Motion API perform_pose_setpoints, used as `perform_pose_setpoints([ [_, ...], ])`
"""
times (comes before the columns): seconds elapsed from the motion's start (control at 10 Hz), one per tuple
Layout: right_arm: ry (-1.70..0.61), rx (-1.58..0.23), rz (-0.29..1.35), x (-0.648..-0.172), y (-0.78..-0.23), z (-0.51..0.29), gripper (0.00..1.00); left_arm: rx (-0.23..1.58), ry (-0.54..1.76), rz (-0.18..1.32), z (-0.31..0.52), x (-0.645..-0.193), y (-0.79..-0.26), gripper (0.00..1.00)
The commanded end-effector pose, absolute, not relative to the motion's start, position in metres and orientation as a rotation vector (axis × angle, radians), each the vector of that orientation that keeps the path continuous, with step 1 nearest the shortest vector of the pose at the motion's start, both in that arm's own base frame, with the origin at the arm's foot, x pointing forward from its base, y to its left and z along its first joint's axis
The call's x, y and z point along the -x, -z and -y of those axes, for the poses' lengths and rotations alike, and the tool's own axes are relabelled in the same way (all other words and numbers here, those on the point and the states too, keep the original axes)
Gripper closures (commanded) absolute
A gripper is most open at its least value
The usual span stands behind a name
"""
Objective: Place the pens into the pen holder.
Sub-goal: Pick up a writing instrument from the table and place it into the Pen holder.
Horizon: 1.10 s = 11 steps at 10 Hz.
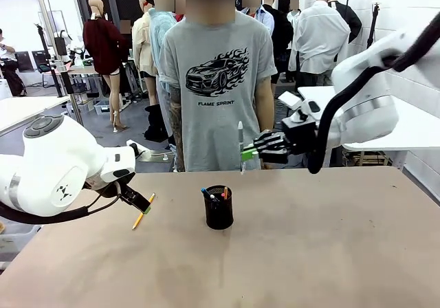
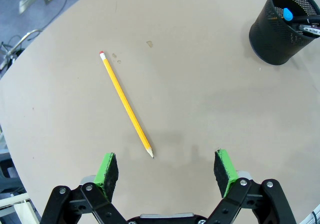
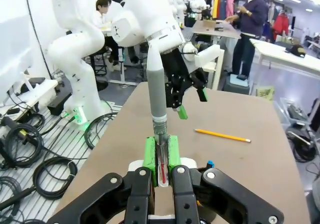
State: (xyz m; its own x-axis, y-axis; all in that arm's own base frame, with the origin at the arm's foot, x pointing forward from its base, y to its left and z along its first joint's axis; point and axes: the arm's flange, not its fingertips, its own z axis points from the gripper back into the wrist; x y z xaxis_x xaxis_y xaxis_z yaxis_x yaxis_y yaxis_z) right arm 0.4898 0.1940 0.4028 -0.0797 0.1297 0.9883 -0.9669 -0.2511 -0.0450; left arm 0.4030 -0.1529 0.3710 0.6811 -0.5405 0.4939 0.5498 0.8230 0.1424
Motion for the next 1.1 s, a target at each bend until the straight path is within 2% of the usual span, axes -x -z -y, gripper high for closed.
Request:
perform_pose_setpoints([
  [0.0,-1.549,-1.281,0.985,-0.525,-0.380,-0.210,1.00,0.021,0.607,0.549,0.151,-0.403,-0.371,0.00],
  [0.1,-1.529,-1.280,0.959,-0.538,-0.366,-0.217,1.00,0.021,0.607,0.549,0.151,-0.403,-0.371,0.00],
  [0.2,-1.544,-1.390,0.927,-0.547,-0.354,-0.228,1.00,0.021,0.607,0.549,0.151,-0.403,-0.371,0.00],
  [0.6,-1.599,-1.543,0.846,-0.557,-0.328,-0.249,1.00,0.021,0.607,0.549,0.151,-0.403,-0.371,0.00],
  [0.8,-1.601,-1.565,0.832,-0.560,-0.320,-0.259,1.00,0.021,0.607,0.549,0.151,-0.403,-0.371,0.00],
  [1.0,-1.595,-1.468,0.835,-0.567,-0.314,-0.270,1.00,0.021,0.607,0.549,0.151,-0.403,-0.371,0.00],
])
